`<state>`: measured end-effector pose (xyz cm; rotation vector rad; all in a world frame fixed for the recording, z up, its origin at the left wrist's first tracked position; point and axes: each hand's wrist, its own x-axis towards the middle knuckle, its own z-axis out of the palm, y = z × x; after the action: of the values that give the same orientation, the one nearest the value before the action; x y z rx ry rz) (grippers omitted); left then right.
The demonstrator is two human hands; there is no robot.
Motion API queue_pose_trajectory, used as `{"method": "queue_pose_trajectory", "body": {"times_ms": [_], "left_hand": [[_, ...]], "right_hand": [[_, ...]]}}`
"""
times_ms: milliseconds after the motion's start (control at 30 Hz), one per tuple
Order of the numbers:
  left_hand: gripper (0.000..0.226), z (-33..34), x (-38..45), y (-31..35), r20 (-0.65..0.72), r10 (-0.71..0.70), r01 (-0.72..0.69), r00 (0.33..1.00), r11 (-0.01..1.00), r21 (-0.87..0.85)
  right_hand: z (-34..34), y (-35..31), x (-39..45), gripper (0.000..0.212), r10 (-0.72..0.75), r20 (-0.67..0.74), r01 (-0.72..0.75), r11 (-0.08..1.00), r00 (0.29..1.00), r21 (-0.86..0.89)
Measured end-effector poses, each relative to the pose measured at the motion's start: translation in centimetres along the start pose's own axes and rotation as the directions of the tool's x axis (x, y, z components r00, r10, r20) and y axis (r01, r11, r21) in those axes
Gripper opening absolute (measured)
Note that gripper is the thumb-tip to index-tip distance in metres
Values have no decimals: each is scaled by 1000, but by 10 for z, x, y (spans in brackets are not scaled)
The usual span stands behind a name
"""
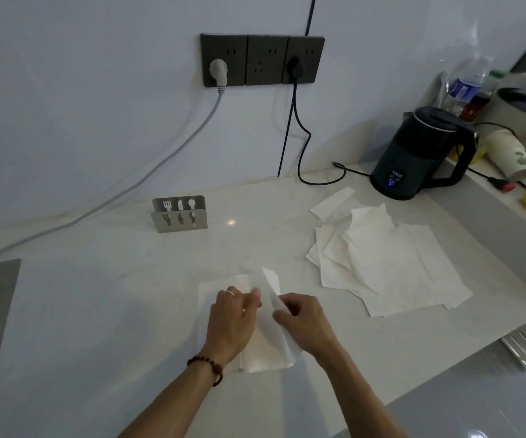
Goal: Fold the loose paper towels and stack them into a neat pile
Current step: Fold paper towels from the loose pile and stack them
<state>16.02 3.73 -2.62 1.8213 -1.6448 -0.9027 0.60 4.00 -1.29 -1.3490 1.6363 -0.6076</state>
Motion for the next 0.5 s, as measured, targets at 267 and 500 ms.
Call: {"method": "queue_pose_trajectory", "body": {"times_ms": [267, 500], "left_hand": [[34, 0, 17, -16, 98, -240, 239, 966, 971, 22], [20, 2, 18, -16, 15, -227, 224, 974, 968, 110]], "right_hand": [[8, 15, -1, 26, -78, 13, 78, 994, 997, -76], [11, 41, 6, 44, -147, 31, 146, 900, 989, -411]]}}
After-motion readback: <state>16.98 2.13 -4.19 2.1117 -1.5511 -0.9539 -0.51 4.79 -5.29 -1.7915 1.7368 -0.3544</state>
